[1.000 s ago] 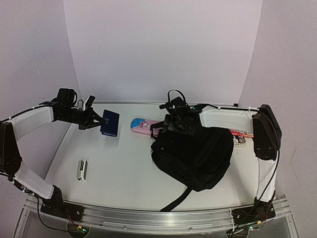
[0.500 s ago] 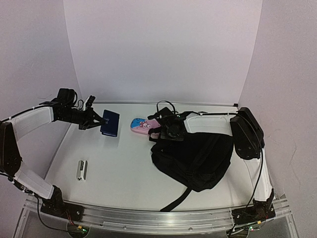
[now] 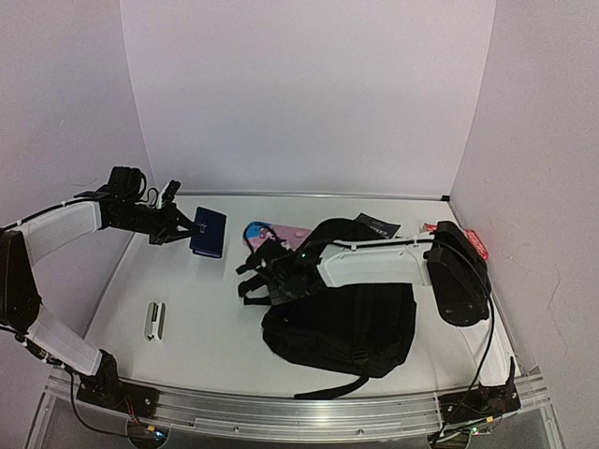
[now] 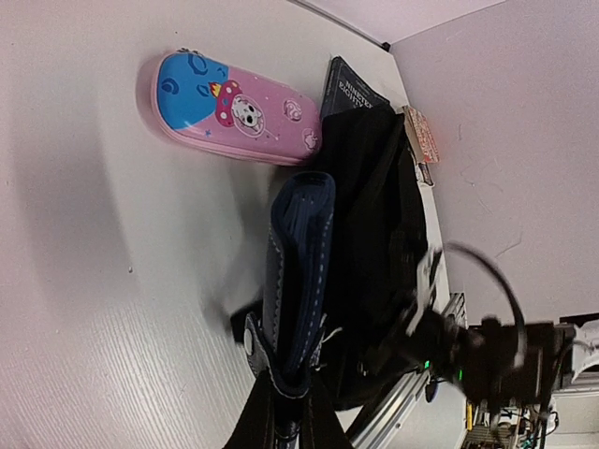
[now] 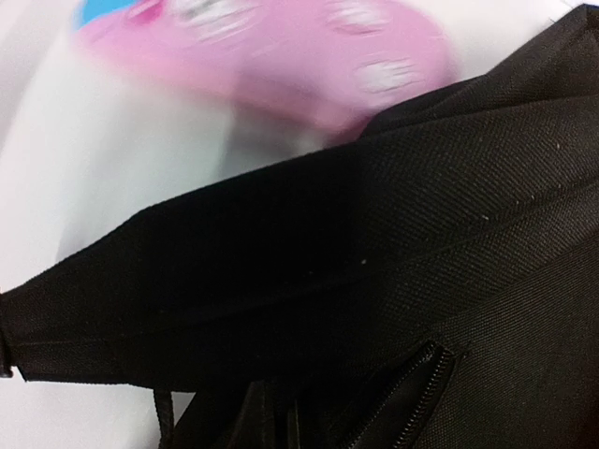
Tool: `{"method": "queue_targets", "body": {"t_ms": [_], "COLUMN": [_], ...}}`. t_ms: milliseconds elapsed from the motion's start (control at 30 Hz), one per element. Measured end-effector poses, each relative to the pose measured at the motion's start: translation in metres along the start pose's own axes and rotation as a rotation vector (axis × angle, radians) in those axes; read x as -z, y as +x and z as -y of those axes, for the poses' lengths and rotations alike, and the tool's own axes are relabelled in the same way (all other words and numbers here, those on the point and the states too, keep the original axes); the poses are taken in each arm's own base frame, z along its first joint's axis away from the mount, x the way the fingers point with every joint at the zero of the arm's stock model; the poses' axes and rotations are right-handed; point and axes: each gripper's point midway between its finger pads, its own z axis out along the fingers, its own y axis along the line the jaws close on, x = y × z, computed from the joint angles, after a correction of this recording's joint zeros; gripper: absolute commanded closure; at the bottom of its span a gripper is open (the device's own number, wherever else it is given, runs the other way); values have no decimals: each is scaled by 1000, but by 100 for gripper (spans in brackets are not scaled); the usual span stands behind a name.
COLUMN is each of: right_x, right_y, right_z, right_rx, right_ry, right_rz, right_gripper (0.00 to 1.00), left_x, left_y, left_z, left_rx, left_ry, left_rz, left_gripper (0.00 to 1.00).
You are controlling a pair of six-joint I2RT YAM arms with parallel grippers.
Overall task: Pack the student bag
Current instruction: Adjust the student bag at the center of the board.
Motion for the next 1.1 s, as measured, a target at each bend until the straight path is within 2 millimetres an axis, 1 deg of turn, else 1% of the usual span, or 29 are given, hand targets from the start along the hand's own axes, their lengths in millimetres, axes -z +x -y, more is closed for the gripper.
{"method": "queue_targets", "body": {"t_ms": [33,67,100,133,200,233,300,400,500,567,600,667,733,867,967,1100], "right_x": [9,17,24,31,44,51,63,88,110,119,119,115,106,85,74,66], "right_y": [9,18,26,34,44,45,41,21,3,-3,-2,5,20,45,61,74], "right_z": [-17,-32,-46,-59,-77,-82,-80,-61,-46,-36,-33,-30,-27,-29,-31,-31], "right_rx": [53,92,125,156,185,188,171,89,-8,-68,-93,-125,-131,-118,-101,-86], "right_ry": [-28,-58,-89,-120,-175,-197,-222,-237,-254,-250,-245,-230,-204,-169,-153,-129], "right_rz": [0,-3,-6,-9,-15,-16,-11,13,43,50,45,23,-20,-91,-139,-182], "right_gripper": [93,81,66,53,35,29,22,18,18,20,21,25,28,30,35,41], "left_x": [0,0,-1,-1,-2,-3,-4,-5,-6,-7,-8,-10,-12,-15,-17,-17], "left_y": [0,0,1,1,2,3,4,5,6,7,7,8,10,13,14,14], "left_z": [0,1,1,2,3,4,5,7,8,7,7,7,7,8,8,8], "left_rx": [0,-1,-2,-3,-6,-8,-11,-13,-15,-14,-13,-12,-11,-10,-10,-10], "left_ry": [1,1,2,3,5,7,9,12,13,14,14,14,16,18,18,18], "left_rz": [0,-2,-3,-5,-9,-11,-15,-19,-23,-26,-28,-34,-42,-55,-60,-61], "left_gripper": [100,100,100,100,100,100,100,100,100,100,100,100,100,100,100,100]}}
